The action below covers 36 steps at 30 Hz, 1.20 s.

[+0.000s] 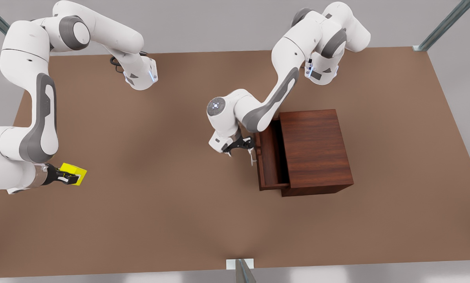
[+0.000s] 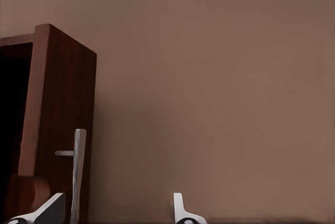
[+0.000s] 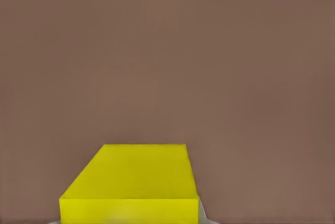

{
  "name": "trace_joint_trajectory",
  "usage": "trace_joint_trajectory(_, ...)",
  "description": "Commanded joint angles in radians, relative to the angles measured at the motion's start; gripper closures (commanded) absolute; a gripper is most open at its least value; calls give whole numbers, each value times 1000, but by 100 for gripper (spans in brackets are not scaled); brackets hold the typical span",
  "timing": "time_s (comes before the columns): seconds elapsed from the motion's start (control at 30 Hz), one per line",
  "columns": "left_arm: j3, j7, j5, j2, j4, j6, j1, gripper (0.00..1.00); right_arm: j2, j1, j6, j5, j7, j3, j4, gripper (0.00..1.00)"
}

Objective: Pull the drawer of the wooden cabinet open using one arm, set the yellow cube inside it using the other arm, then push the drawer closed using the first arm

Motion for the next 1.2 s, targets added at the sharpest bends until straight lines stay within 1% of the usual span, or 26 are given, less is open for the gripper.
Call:
trace_joint_trajectory(0.0, -1, 74, -15, -17, 47, -182, 2, 0, -1, 0, -7, -3, 61, 11, 1, 34)
trace_joint_trajectory(0.03, 0, 139, -18, -37, 83, -272, 11, 0, -1, 2, -7, -3, 80, 15, 1, 34)
trace_joint_trajectory(0.1, 0, 356, -52, -187, 84, -486, 117, 0, -1, 2, -7, -4, 172, 67, 11, 35)
trace_joint_trajectory(0.13, 5, 464, -147, -294, 83, -564, 249, 0, -1, 2, -7, -6, 230, 99, 11, 35)
trace_joint_trajectory(0.17, 8, 567, -203, -357, 74, -592, 357, 0, 0, 14, -7, -7, 294, 129, 11, 35)
trace_joint_trajectory(0.2, 8, 628, -297, -385, 58, -602, 483, 0, 2, 57, -4, -9, 366, 129, 11, 35)
trace_joint_trajectory(0.23, 6, 682, -360, -376, 57, -593, 578, 0, 2, 94, -6, -7, 434, 129, 11, 35)
trace_joint_trajectory(0.27, 6, 717, -360, -359, 57, -582, 631, 0, 2, 124, -6, -6, 489, 127, 13, 35)
trace_joint_trajectory(0.3, 6, 798, -378, -353, -4, -472, 680, 0, 2, 158, -6, -3, 547, 130, 13, 35)
trace_joint_trajectory(0.37, 19, 1007, -401, -397, -110, -351, 758, 0, 2, 213, 8, -1, 658, 130, 13, 35)
trace_joint_trajectory(0.4, 22, 1136, -429, -468, -230, -257, 838, 0, 5, 230, 8, 0, 701, 135, 19, 35)
trace_joint_trajectory(0.43, 19, 1121, -420, -463, -216, -256, 849, 0, 6, 253, 12, -1, 761, 149, 19, 35)
trace_joint_trajectory(0.47, 9, 880, -424, -459, -207, -256, 827, 0, 8, 282, 17, 10, 831, 155, 27, 35)
trace_joint_trajectory(0.5, 9, 794, -421, -456, -198, -256, 801, 0, 15, 299, 34, 45, 876, 159, 39, 35)
trace_joint_trajectory(0.63, 14, 959, -420, -456, -193, -328, 809, 0, 38, 425, 45, 60, 1141, 159, 74, 35)
trace_joint_trajectory(0.7, 13, 958, -415, -451, -196, -334, 806, 0, 106, 525, 45, 59, 1270, 158, 182, 35)
trace_joint_trajectory(0.73, 13, 958, -415, -451, -198, -334, 804, 0, 117, 566, 98, 59, 1324, 156, 194, 35)
trace_joint_trajectory(0.97, 16, 998, -414, -450, -204, -335, 807, 0, 158, 792, 310, 57, 1680, 141, 218, 35)
trace_joint_trajectory(1.03, 16, 996, -414, -450, -209, -335, 807, 0, 186, 837, 354, 57, 1730, 135, 247, 35)
trace_joint_trajectory(1.17, 16, 996, -414, -448, -207, -334, 806, 0, 259, 959, 463, 57, 1787, 92, 317, 35)
